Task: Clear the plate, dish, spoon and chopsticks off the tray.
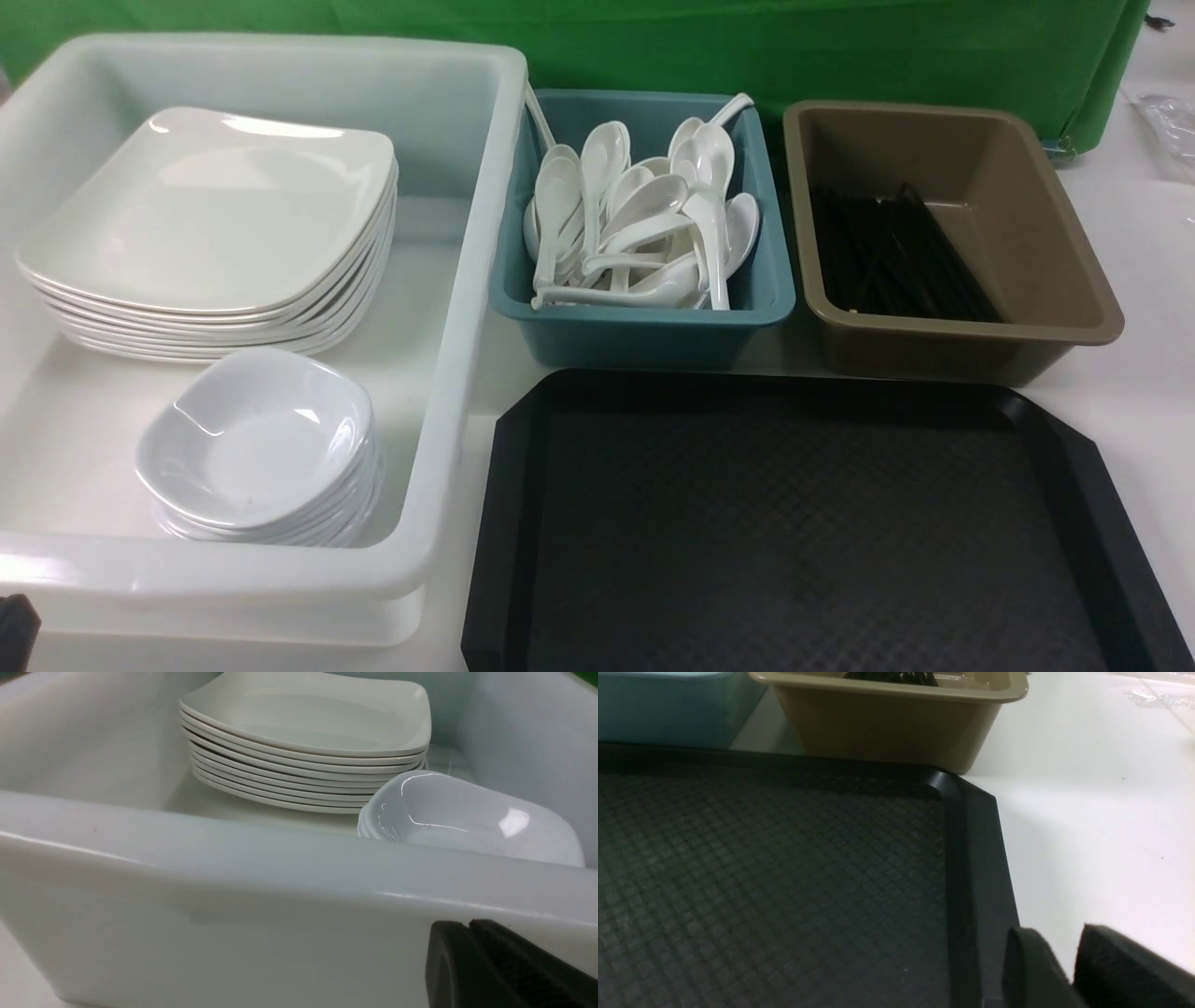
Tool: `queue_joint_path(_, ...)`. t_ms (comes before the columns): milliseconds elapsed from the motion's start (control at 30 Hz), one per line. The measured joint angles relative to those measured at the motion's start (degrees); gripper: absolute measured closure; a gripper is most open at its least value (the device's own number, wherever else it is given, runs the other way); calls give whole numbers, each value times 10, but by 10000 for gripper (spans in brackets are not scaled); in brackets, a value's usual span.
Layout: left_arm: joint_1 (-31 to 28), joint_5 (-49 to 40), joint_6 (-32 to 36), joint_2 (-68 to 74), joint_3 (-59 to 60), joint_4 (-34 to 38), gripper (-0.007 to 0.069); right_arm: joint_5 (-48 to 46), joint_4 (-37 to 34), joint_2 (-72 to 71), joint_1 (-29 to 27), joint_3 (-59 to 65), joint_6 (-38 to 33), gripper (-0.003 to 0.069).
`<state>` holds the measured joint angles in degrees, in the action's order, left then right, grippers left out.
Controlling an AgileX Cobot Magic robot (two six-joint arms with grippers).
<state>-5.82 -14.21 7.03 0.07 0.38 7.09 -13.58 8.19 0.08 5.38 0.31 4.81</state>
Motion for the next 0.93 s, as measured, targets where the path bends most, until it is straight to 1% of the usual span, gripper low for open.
queue_joint_path(367,0,1,0,0,0,1,612,0,0,0,0,0,0,442)
queue_joint_path(933,0,1,0,0,0,1,612,0,0,0,0,0,0,441)
